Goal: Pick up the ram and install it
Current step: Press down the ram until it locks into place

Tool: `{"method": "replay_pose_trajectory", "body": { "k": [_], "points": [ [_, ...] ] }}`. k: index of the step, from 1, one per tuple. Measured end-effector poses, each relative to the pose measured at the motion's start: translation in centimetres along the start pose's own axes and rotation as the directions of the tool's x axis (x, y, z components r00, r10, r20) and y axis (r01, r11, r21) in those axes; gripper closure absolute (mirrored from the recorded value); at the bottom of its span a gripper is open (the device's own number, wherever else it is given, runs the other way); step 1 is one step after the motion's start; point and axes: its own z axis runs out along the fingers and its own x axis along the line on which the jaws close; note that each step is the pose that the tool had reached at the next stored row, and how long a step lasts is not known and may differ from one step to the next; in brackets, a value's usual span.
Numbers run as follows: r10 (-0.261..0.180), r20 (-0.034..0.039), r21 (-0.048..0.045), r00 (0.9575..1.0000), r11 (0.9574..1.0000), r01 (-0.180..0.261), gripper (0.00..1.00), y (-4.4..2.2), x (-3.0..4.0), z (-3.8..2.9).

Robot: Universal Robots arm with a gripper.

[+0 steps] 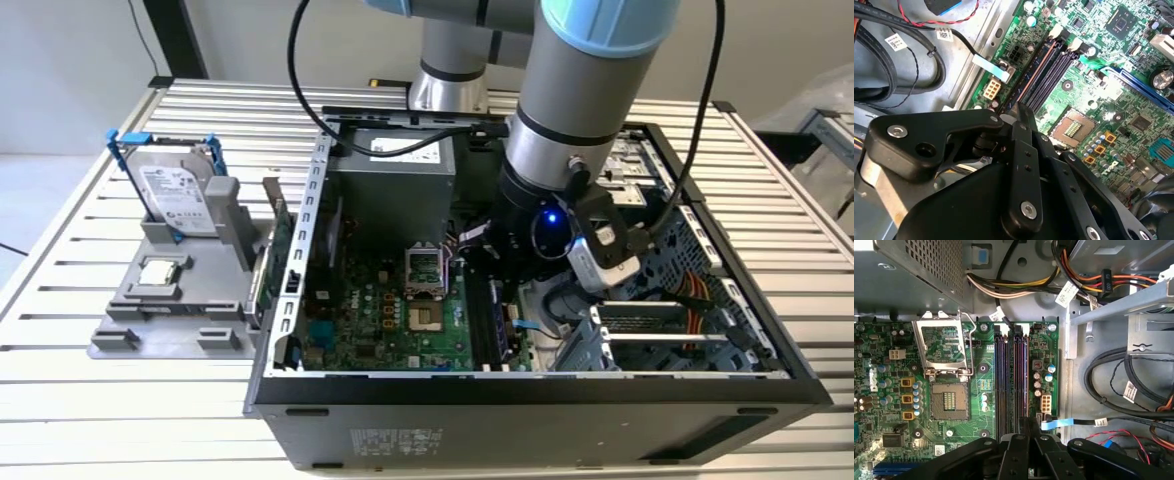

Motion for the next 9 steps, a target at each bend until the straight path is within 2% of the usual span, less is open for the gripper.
{"method": "replay_pose_trajectory", "body": {
  "k": [9],
  "points": [
    [0.0,0.0,-0.0011,1.0,1.0,0.0,1.0,0.0,0.0,0.0]
  ]
}}
